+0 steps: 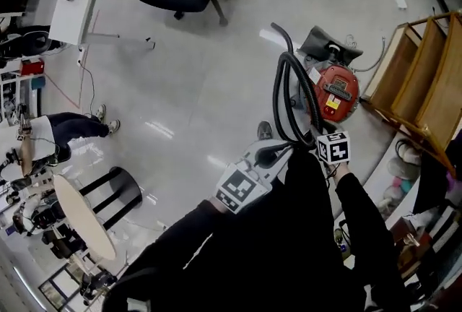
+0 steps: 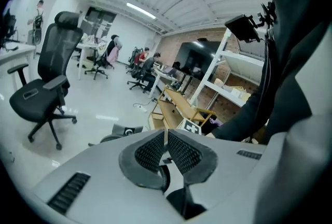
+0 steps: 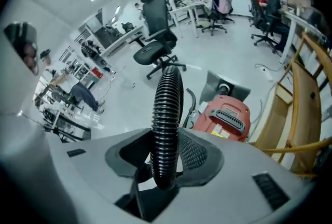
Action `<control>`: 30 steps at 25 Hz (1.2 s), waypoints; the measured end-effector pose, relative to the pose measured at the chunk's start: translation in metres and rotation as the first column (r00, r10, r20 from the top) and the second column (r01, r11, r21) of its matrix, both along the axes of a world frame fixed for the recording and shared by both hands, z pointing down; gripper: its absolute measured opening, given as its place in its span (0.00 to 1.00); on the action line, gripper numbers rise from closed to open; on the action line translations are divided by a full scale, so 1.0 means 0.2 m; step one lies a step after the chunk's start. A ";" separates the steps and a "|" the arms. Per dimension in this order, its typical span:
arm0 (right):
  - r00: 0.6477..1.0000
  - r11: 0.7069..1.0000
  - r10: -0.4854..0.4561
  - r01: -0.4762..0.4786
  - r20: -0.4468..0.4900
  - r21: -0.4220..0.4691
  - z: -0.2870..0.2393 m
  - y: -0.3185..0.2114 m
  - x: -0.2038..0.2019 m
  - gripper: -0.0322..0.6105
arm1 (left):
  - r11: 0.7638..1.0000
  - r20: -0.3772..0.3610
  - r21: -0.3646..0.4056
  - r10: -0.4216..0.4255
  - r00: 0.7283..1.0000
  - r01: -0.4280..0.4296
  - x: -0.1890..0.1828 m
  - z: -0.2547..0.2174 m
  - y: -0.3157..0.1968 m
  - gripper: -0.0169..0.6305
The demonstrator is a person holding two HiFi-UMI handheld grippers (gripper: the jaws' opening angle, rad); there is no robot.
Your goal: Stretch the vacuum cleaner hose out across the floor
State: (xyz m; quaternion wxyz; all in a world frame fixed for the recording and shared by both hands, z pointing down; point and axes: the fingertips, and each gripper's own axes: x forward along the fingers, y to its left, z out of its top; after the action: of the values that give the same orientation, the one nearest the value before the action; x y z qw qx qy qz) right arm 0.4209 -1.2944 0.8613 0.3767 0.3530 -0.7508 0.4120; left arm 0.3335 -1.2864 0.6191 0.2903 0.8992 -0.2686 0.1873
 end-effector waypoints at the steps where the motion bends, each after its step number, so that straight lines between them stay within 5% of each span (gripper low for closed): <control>1: 0.999 0.999 -0.040 0.040 -0.008 0.017 -0.08 0.04 -0.08 0.31 | 0.999 0.020 0.034 0.022 1.000 -0.023 -0.03 -0.01 0.01 0.06; 4: 0.985 0.983 -0.170 0.172 -0.042 0.059 -0.30 0.18 -0.24 0.31 | 0.980 0.184 0.145 0.110 0.977 -0.138 -0.18 0.06 0.09 0.06; 6: 0.965 0.964 -0.255 0.258 -0.055 0.068 -0.45 0.28 -0.33 0.31 | 0.931 0.361 0.244 0.170 0.917 -0.269 -0.30 0.14 0.14 0.07; 10: 0.906 0.908 -0.413 0.418 -0.097 0.040 -0.66 0.51 -0.47 0.31 | 0.797 0.546 0.310 0.297 0.783 -0.519 -0.39 0.25 0.23 0.48; 13: 0.856 0.863 -0.498 0.504 -0.138 0.013 -0.74 0.62 -0.50 0.31 | 0.631 0.630 0.354 0.385 0.675 -0.690 -0.29 0.32 0.30 0.58; 16: 0.838 0.850 -0.522 0.526 -0.157 -0.023 -0.75 0.68 -0.51 0.30 | 0.446 0.706 0.318 0.478 0.523 -0.837 -0.21 0.45 0.38 0.60; 18: 0.841 0.849 -0.526 0.529 -0.126 -0.011 -0.78 0.71 -0.56 0.30 | 0.348 0.747 0.232 0.534 0.395 -0.908 -0.22 0.59 0.44 0.60; 20: 0.837 0.840 -0.538 0.542 -0.101 0.014 -0.81 0.73 -0.63 0.30 | 0.285 0.756 0.155 0.582 0.300 -0.946 -0.25 0.74 0.51 0.59; 22: 0.817 0.819 -0.568 0.573 -0.097 0.026 -0.82 0.77 -0.67 0.30 | 0.272 0.753 0.136 0.596 0.278 -0.953 -0.28 0.81 0.55 0.52; 23: 0.809 0.810 -0.581 0.585 -0.096 0.029 -0.82 0.80 -0.68 0.30 | 0.281 0.755 0.139 0.590 0.286 -0.949 -0.30 0.82 0.56 0.28; 24: 0.810 0.811 -0.579 0.584 -0.088 0.038 -0.81 0.82 -0.69 0.31 | 0.302 0.756 0.137 0.584 0.296 -0.943 -0.31 0.81 0.57 0.23; 27: 0.862 0.851 -0.501 0.507 -0.078 0.134 -0.83 0.80 -0.69 0.31 | 0.413 0.764 0.063 0.566 0.310 -0.909 -0.41 0.82 0.56 0.23; 30: 0.914 0.878 -0.389 0.407 -0.118 0.253 -0.94 0.70 -0.56 0.31 | 0.530 0.817 -0.048 0.508 0.272 -0.847 -0.59 0.82 0.47 0.23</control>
State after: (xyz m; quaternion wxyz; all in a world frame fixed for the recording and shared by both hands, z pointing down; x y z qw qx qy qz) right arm 0.3083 -1.1547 0.6734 0.4249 0.2525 -0.8443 0.2072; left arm 0.2152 -1.1934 0.7822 -0.1536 0.7931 0.0298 0.5887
